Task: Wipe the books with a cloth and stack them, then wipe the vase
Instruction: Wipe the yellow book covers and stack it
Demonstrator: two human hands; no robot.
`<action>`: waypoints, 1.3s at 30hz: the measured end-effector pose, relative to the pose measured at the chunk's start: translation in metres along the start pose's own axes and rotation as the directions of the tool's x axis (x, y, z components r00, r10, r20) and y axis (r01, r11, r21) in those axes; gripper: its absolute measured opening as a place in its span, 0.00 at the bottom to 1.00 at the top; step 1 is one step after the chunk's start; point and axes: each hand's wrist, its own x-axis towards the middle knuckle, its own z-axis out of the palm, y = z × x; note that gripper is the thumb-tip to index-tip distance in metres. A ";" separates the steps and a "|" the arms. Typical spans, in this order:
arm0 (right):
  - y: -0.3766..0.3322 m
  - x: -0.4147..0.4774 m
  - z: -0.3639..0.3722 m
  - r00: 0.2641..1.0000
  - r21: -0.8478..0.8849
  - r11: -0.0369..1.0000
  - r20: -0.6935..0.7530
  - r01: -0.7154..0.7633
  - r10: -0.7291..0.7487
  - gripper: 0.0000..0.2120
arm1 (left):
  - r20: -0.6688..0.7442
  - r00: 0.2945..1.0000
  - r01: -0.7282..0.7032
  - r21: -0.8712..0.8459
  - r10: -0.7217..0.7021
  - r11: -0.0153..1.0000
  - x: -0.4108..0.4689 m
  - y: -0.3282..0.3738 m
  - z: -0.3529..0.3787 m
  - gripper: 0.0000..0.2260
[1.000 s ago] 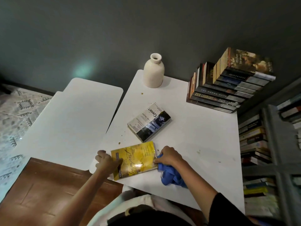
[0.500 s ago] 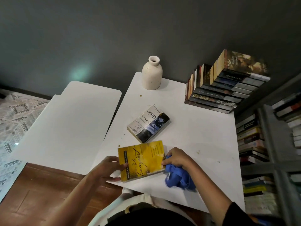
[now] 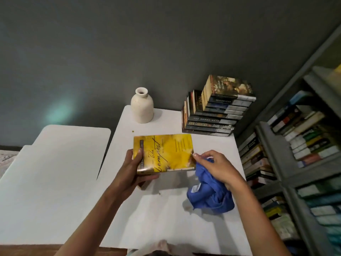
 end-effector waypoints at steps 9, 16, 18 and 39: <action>0.013 -0.018 -0.007 0.844 -0.058 0.941 -0.427 0.334 -0.326 0.01 | -0.048 0.993 -0.107 -0.023 0.106 0.994 0.003 -0.013 0.041 0.06; 0.009 -0.038 0.059 0.680 -0.556 0.683 -0.263 0.473 -0.685 0.10 | -0.101 0.978 -0.184 -0.003 0.183 0.983 0.002 -0.024 0.065 0.08; 0.012 -0.034 0.044 0.702 -0.534 0.699 -0.249 0.476 -0.667 0.13 | -0.097 0.971 -0.217 0.012 0.217 0.976 0.002 -0.023 0.065 0.09; -0.012 -0.028 0.021 0.739 -0.426 0.828 -0.408 0.365 -0.536 0.07 | -0.057 0.960 -0.272 0.031 0.274 0.962 -0.001 -0.028 0.066 0.08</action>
